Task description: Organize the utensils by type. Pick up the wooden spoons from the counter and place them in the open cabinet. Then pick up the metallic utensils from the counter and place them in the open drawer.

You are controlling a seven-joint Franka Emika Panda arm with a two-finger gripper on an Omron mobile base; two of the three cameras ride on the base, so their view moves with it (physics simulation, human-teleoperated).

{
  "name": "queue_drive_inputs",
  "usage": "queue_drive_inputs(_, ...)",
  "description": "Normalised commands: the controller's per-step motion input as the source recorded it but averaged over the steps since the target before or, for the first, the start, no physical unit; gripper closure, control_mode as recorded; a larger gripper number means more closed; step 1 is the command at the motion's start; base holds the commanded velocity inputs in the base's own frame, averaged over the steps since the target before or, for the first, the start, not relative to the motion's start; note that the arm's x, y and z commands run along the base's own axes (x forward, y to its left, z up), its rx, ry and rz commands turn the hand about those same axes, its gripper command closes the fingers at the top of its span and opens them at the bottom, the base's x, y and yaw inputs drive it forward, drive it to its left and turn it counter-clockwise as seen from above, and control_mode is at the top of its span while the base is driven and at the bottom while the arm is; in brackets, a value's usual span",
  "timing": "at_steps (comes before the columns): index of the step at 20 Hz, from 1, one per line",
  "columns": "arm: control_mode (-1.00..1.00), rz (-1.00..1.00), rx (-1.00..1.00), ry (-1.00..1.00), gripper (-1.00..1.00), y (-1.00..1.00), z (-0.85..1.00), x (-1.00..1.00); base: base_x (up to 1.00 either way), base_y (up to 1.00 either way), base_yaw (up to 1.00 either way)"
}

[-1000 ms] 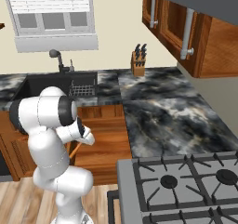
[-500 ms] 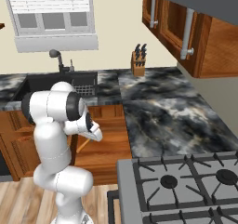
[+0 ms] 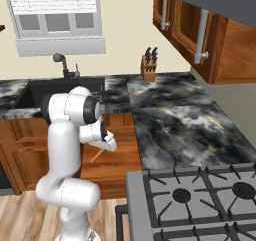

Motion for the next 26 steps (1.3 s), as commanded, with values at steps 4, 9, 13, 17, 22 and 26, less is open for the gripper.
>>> queue_drive_inputs(4,-1.0,0.0,0.0,0.0,1.0,0.0,-0.47,0.23,0.0,0.0,0.0)
queue_drive_inputs(9,-1.0,0.0,0.0,0.0,1.0,0.0,-0.4,0.12,0.0,0.0,0.0)
queue_drive_inputs(13,-1.0,0.0,0.0,0.0,1.0,0.0,-0.39,0.03,0.0,0.0,0.0)
queue_drive_inputs(17,-1.0,0.0,0.0,0.0,1.0,-0.02,-0.31,0.07,0.0,0.0,0.0)
queue_drive_inputs(22,-1.0,0.0,0.0,0.0,1.0,-0.08,-0.17,0.17,0.0,0.0,0.0)
queue_drive_inputs(26,-1.0,0.0,0.02,0.0,-1.0,-0.04,-0.01,0.19,0.0,0.0,0.0)
